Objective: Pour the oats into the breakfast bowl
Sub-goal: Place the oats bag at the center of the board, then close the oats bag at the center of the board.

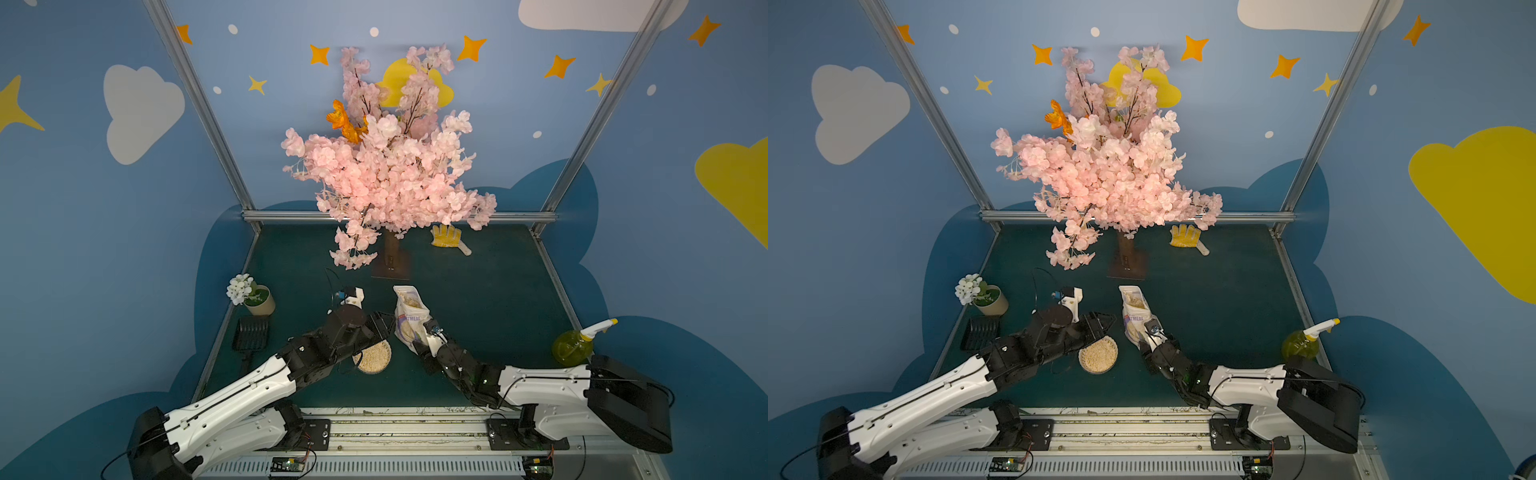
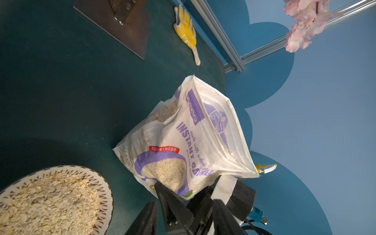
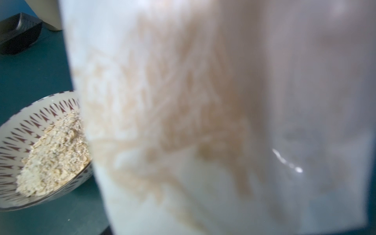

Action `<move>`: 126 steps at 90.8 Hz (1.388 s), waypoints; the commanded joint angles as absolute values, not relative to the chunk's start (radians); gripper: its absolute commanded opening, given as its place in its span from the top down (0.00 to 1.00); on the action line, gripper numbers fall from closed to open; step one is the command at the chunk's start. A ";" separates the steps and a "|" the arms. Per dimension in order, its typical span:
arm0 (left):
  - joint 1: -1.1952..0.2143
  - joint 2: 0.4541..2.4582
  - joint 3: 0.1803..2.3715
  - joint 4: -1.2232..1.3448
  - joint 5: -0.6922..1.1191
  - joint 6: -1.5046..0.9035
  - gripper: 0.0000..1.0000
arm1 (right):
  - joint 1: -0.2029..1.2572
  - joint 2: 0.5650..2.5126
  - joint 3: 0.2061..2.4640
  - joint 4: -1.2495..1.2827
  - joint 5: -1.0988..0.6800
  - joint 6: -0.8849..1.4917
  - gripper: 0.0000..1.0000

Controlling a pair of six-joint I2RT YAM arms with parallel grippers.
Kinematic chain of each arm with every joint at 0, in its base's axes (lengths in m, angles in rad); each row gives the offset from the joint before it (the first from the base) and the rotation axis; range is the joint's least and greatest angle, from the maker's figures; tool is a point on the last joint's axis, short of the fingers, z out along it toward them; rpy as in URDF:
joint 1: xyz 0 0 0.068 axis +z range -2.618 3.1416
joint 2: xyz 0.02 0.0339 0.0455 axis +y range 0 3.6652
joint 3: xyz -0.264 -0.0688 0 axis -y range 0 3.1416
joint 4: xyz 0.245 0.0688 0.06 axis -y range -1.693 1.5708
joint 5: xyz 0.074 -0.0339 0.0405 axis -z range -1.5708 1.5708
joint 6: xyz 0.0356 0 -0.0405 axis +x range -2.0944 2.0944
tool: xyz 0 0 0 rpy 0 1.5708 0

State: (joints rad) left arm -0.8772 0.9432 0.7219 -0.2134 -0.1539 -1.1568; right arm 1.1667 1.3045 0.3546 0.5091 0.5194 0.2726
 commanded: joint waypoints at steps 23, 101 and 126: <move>-0.880 0.917 0.684 -0.168 -0.177 -1.167 0.52 | 1.217 1.178 0.347 0.417 0.645 0.285 0.04; -0.865 0.804 0.548 -0.051 -0.061 -0.703 0.36 | 1.117 0.777 0.989 -0.714 0.424 0.030 0.03; -0.859 0.778 0.470 0.019 0.007 -0.571 0.21 | 0.869 0.966 1.124 -0.801 0.023 -0.056 0.03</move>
State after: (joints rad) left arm -0.8658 0.7998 0.4866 -0.0414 -0.0315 -0.6647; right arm 0.9157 0.9188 1.0885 -0.7109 0.2123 0.0036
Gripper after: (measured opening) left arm 0.775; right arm 0.967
